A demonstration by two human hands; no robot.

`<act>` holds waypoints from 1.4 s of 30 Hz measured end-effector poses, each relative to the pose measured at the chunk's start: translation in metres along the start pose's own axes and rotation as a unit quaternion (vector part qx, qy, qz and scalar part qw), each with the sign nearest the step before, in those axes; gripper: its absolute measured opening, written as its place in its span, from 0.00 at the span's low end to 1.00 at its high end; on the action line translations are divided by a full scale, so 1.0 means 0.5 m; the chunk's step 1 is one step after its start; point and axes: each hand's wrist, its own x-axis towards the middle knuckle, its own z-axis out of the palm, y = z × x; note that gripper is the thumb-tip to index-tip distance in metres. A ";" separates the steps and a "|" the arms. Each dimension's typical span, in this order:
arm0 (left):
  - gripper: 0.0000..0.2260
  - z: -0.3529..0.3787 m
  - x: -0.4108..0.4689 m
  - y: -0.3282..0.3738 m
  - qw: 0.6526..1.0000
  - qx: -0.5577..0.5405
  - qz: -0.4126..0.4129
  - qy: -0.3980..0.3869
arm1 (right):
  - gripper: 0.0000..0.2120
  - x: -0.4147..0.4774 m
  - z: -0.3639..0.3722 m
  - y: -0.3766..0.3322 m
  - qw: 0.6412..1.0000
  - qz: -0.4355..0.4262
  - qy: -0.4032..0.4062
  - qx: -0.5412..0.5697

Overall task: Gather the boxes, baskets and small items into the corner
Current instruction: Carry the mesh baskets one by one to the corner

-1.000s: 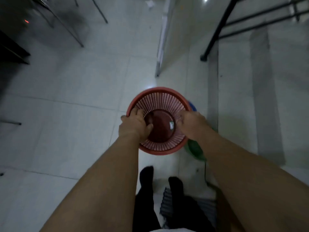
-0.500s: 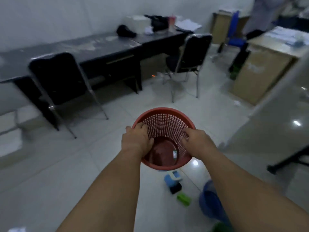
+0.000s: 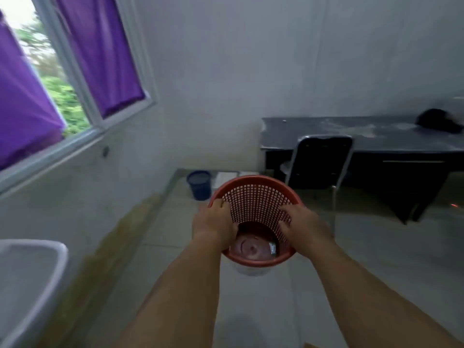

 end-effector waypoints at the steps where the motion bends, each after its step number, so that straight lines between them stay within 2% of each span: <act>1: 0.20 -0.004 0.016 -0.051 1.000 -0.007 -0.016 0.000 | 0.22 0.032 0.026 -0.043 1.000 -0.016 -0.009 0.004; 3: 0.21 0.000 0.052 -0.140 0.999 -0.014 -0.039 -0.001 | 0.21 0.092 0.071 -0.115 0.999 -0.040 -0.031 0.007; 6: 0.28 0.031 0.115 -0.239 0.997 -0.031 -0.070 -0.010 | 0.19 0.183 0.126 -0.185 0.996 -0.065 -0.060 0.007; 11: 0.36 0.083 0.248 -0.330 0.990 -0.061 -0.123 -0.030 | 0.20 0.369 0.219 -0.232 0.991 -0.101 -0.091 -0.002; 20: 0.29 0.131 0.583 -0.456 0.968 -0.083 -0.228 -0.061 | 0.25 0.769 0.344 -0.312 0.976 -0.167 -0.140 -0.012; 25: 0.29 0.158 0.730 -0.586 0.957 -0.086 -0.262 -0.095 | 0.24 0.951 0.428 -0.410 0.966 -0.194 -0.168 0.005; 31: 0.28 0.191 0.942 -0.795 0.958 -0.086 -0.244 -0.125 | 0.25 1.145 0.567 -0.542 0.970 -0.167 -0.177 0.025; 35: 0.27 0.203 1.070 -0.908 0.962 -0.079 -0.206 -0.159 | 0.27 1.245 0.653 -0.601 0.974 -0.089 -0.201 0.055; 42: 0.34 0.296 1.305 -0.992 0.956 -0.074 -0.162 -0.234 | 0.25 1.418 0.777 -0.600 0.971 -0.011 -0.228 0.066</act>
